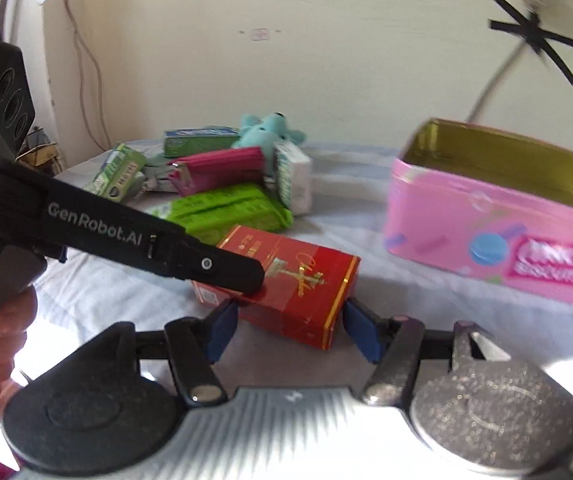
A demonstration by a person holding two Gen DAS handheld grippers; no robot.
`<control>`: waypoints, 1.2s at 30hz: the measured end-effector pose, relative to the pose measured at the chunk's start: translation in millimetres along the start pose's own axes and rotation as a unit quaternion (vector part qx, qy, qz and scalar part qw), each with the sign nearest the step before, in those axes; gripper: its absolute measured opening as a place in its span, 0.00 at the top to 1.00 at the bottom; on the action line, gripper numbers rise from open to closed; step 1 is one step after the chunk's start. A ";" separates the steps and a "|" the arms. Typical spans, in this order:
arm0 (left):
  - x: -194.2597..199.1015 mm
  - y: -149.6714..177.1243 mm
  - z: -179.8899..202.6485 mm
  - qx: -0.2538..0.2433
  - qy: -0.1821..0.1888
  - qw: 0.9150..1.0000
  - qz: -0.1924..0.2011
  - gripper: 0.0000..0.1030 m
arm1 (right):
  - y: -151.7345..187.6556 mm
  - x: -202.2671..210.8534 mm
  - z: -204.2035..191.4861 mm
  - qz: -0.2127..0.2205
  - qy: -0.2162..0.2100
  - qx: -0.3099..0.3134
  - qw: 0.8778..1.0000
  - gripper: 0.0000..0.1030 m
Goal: Organize objects
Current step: 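Carry the red box in the left gripper and drop it into the pink tin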
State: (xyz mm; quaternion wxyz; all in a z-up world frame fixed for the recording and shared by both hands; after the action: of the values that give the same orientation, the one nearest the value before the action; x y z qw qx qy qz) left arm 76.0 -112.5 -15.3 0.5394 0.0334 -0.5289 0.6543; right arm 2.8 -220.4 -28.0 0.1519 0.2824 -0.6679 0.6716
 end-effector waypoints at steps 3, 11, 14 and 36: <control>-27.6 -1.6 33.6 -0.044 0.027 0.999 -0.019 0.51 | 19.2 24.6 38.3 0.007 0.027 -0.049 0.998 0.43; -46.1 -42.2 118.0 -0.155 0.081 0.984 0.017 0.51 | 16.5 71.5 105.4 0.085 0.119 -0.088 0.985 0.43; -49.9 -76.0 137.1 -0.184 0.089 0.977 0.063 0.50 | -11.8 82.7 130.9 0.140 0.144 -0.086 0.976 0.43; -97.0 -105.0 148.3 -0.180 0.043 0.980 0.077 0.44 | -35.1 56.3 184.8 0.176 0.195 -0.114 0.958 0.27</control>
State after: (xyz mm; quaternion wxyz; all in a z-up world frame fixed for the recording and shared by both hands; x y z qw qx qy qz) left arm 116.0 -300.5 59.0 0.5070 -0.1332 -0.6157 0.5883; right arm 11.0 -409.6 23.7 0.1904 0.0049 -0.7366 0.6490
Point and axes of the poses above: each gripper's, at about its wrist camera, not at the fingertips, and x roughly against the way its jaws point, z to its right, y to its underside, the point moved 3 cm from there along -x, roughly the way its jaws point, and after that the axes turned 4 degrees about y, right-handed, at the moved point
